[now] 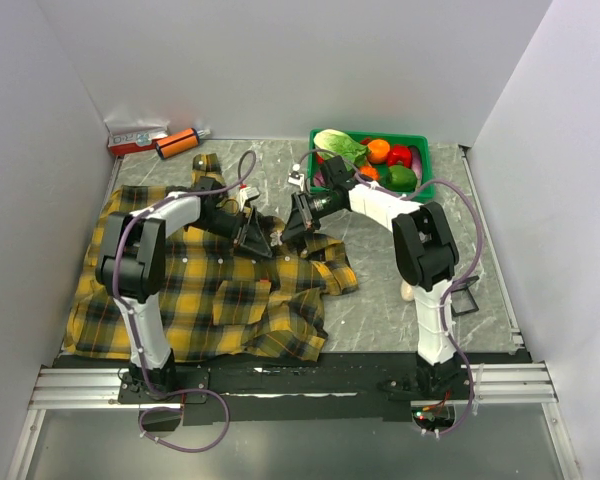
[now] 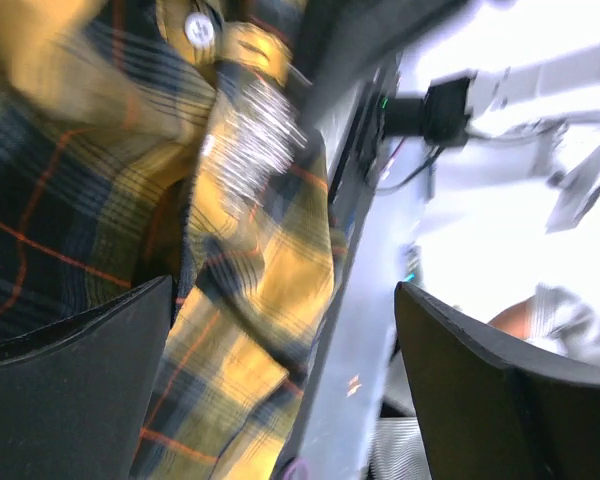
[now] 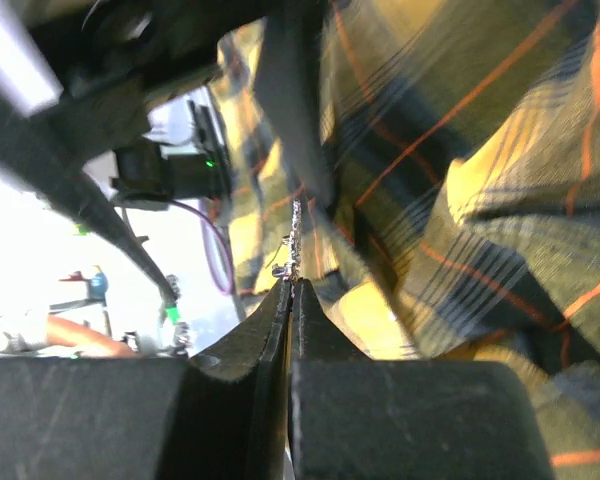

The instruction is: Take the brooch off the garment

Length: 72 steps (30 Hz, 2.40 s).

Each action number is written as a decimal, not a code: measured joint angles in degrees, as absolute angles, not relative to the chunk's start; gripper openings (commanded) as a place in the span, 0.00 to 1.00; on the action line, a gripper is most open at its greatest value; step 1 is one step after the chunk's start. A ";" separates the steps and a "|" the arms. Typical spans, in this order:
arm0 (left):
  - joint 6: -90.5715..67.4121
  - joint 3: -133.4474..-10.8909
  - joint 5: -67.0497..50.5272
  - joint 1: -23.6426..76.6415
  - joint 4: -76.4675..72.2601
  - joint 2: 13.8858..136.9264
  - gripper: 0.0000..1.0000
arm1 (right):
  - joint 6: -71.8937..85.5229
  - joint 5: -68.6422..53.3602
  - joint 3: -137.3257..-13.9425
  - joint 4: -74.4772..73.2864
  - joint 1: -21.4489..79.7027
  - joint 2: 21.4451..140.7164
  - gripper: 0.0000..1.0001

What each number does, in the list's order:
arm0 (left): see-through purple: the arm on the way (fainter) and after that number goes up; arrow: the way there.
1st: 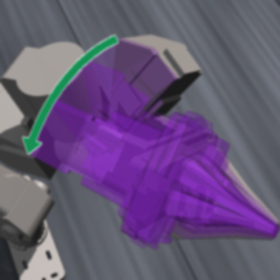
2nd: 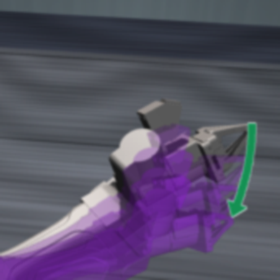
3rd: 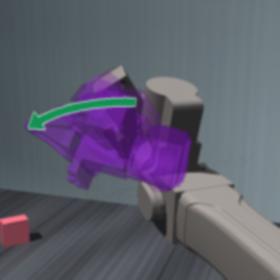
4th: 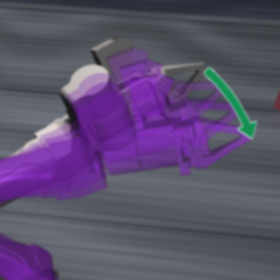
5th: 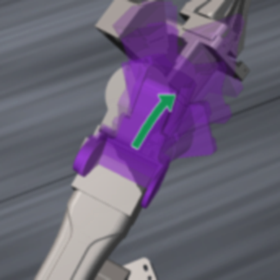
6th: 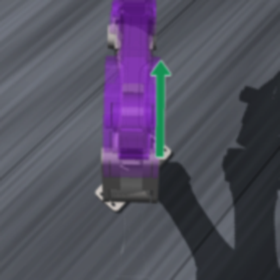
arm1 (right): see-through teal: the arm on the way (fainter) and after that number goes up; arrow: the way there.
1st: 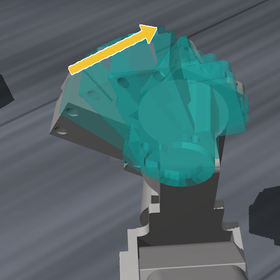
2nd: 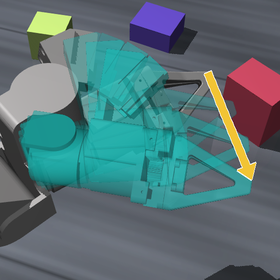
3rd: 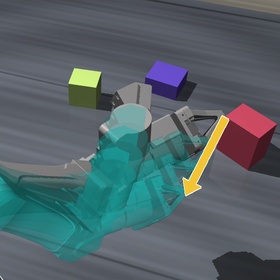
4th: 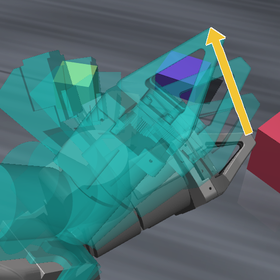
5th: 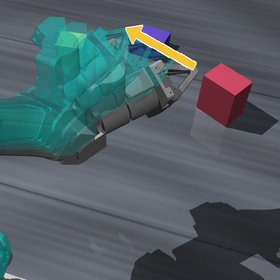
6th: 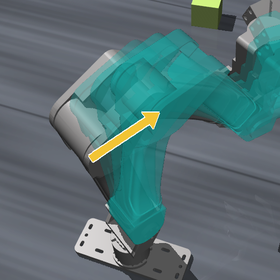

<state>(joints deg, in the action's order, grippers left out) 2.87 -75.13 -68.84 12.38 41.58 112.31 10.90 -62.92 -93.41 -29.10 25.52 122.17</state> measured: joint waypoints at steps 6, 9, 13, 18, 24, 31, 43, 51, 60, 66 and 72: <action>10.20 -71.50 -63.51 8.40 44.60 105.36 0.96 | 18.52 -66.98 -93.41 -21.89 24.25 124.68 0.00; 5.89 -66.17 -58.67 3.75 40.05 98.94 0.96 | 20.45 -68.73 -93.41 -19.55 23.46 124.86 0.00; -0.25 -65.87 -55.61 1.48 34.24 94.52 0.96 | 21.65 -69.76 -93.41 -17.45 22.65 124.75 0.00; -6.42 -69.10 -56.42 2.48 28.56 95.26 0.94 | 21.08 -71.37 -93.76 -17.54 21.87 122.61 0.00; -8.80 -78.28 -61.30 2.81 25.63 96.97 0.98 | 20.49 -76.23 -97.49 -15.31 19.88 116.66 0.01; 3.99 -103.04 -64.64 8.25 36.73 106.52 0.95 | 17.26 -79.33 -105.91 -12.91 18.35 113.60 0.01; 4.58 -107.87 -67.22 14.87 37.06 108.86 0.83 | 17.04 -79.83 -106.04 -11.77 18.37 113.62 0.01; -2.87 -106.87 -69.23 15.03 31.00 108.92 0.70 | 16.45 -79.57 -105.41 -11.70 18.37 113.60 0.01; -6.37 -105.60 -69.30 16.10 28.32 108.95 0.67 | 15.07 -79.35 -104.95 -12.27 18.39 113.25 0.01; -6.96 -105.10 -68.69 16.27 27.75 108.99 0.64 | 14.92 -79.26 -104.66 -12.45 18.39 113.14 0.01; -6.96 -105.08 -66.96 16.27 27.77 109.03 0.61 | 14.22 -79.15 -104.66 -12.86 18.48 113.01 0.01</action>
